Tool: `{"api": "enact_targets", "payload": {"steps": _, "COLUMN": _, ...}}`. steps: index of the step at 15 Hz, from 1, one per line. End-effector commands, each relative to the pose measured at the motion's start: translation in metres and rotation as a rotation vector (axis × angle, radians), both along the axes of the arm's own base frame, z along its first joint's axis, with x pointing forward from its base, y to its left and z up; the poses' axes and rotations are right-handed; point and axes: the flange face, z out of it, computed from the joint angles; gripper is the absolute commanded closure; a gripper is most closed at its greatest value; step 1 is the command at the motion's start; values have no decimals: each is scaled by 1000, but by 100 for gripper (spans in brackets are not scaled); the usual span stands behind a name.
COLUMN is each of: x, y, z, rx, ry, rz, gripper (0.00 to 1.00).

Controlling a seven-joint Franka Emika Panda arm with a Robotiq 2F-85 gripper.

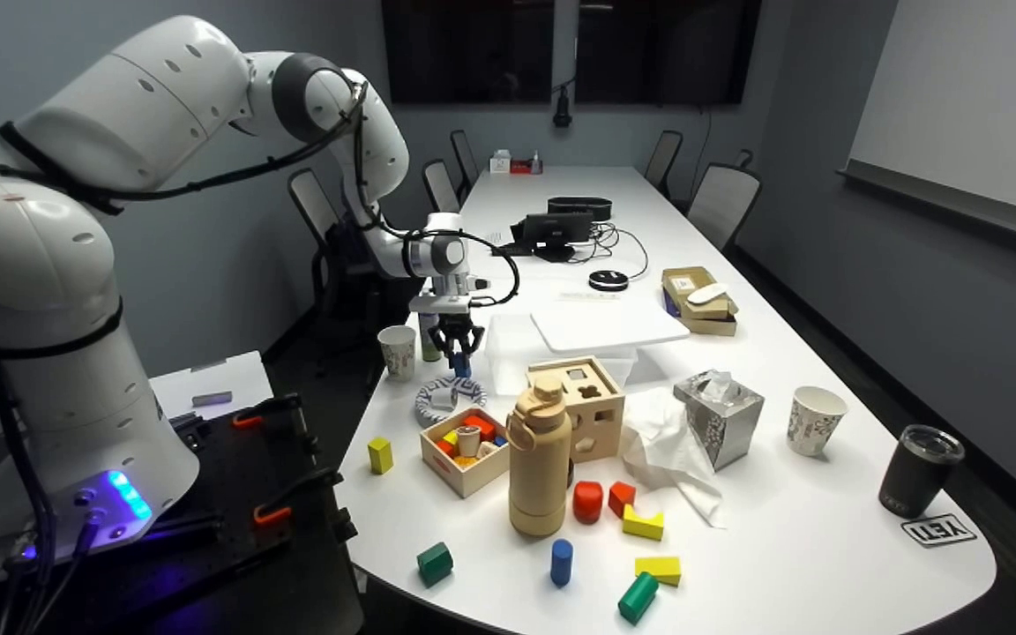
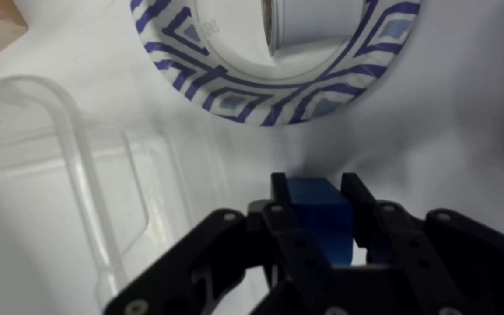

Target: Put the green block inside the block

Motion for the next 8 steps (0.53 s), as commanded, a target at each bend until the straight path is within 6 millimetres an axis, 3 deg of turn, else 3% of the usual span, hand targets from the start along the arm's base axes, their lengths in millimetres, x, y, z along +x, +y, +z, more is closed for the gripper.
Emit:
{"api": "enact_targets", "payload": {"steps": 1, "x": 1, "y": 6, "z": 10, "rx": -13, "ry": -25, "rz": -5, "gripper": 91}}
{"api": "enact_targets", "payload": {"steps": 4, "x": -1, "y": 15, "z": 32, "rx": 10, "ry": 2, "rz": -10, "gripper": 91}}
{"api": "enact_targets", "payload": {"steps": 8, "x": -1, "y": 30, "z": 81, "rx": 36, "ry": 37, "rz": -21, "gripper": 91}}
